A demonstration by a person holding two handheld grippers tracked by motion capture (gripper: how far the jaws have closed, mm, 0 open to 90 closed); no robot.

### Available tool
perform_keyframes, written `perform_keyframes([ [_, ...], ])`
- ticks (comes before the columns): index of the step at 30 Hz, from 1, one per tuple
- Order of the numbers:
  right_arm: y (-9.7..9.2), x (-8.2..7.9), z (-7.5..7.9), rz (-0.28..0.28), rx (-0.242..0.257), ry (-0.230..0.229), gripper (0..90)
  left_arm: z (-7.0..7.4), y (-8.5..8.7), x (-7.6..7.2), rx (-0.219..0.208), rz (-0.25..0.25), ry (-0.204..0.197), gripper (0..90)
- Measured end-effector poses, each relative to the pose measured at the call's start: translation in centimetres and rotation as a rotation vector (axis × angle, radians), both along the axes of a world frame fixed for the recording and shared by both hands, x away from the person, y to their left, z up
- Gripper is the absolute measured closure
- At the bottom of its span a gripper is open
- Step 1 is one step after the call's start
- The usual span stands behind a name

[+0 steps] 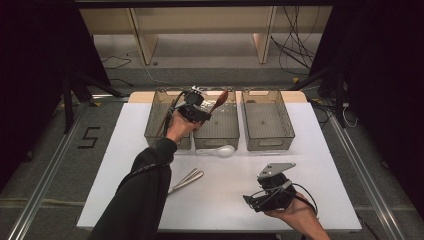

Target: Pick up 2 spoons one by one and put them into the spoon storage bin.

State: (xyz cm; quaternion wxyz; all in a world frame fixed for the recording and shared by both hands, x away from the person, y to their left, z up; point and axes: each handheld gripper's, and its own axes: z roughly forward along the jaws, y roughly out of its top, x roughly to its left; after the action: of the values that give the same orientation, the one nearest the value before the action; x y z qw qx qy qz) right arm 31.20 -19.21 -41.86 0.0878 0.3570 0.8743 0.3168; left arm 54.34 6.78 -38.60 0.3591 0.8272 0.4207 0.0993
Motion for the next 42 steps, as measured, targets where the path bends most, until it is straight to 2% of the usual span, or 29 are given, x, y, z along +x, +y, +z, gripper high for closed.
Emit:
perform_keyframes([
  [4,0.1,0.0,-0.1,-0.003,-0.005,0.006,26.9,-0.2,-0.3,0.1,0.015,0.014,0.003,82.1],
  [7,0.0,0.0,0.0,0.0,-0.001,0.003,26.9,-0.3,0.0,0.2,-0.003,0.03,0.017,65.4],
  [14,0.1,0.0,-0.1,-0.007,-0.004,0.004,26.9,1.1,1.5,-0.9,-0.023,0.001,0.002,50.1],
  [18,0.1,0.0,0.0,-0.01,-0.002,-0.002,26.9,1.9,2.2,-2.2,-0.034,-0.025,-0.008,43.2],
  [21,0.0,0.0,0.0,-0.017,-0.003,-0.007,26.9,2.2,2.6,-3.5,-0.024,-0.061,-0.018,37.4],
  [22,0.0,0.1,0.0,-0.017,-0.004,-0.01,26.9,2.3,2.8,-3.9,-0.037,-0.065,-0.022,36.2],
  [27,0.0,0.2,-0.1,-0.032,-0.002,-0.022,26.8,2.3,3.8,-6.0,-0.049,-0.084,-0.045,31.3],
  [31,0.1,0.5,-0.2,-0.045,0.004,-0.029,26.8,2.3,4.8,-7.5,-0.085,-0.094,-0.049,30.4],
  [37,0.8,2.2,-0.5,-0.053,-0.004,-0.056,26.6,1.4,5.9,-10.3,-0.09,-0.108,-0.086,27.4],
  [42,2.0,4.5,-0.8,-0.06,-0.015,-0.087,26.5,0.8,7.2,-12.4,-0.1,-0.111,-0.109,24.5],
])
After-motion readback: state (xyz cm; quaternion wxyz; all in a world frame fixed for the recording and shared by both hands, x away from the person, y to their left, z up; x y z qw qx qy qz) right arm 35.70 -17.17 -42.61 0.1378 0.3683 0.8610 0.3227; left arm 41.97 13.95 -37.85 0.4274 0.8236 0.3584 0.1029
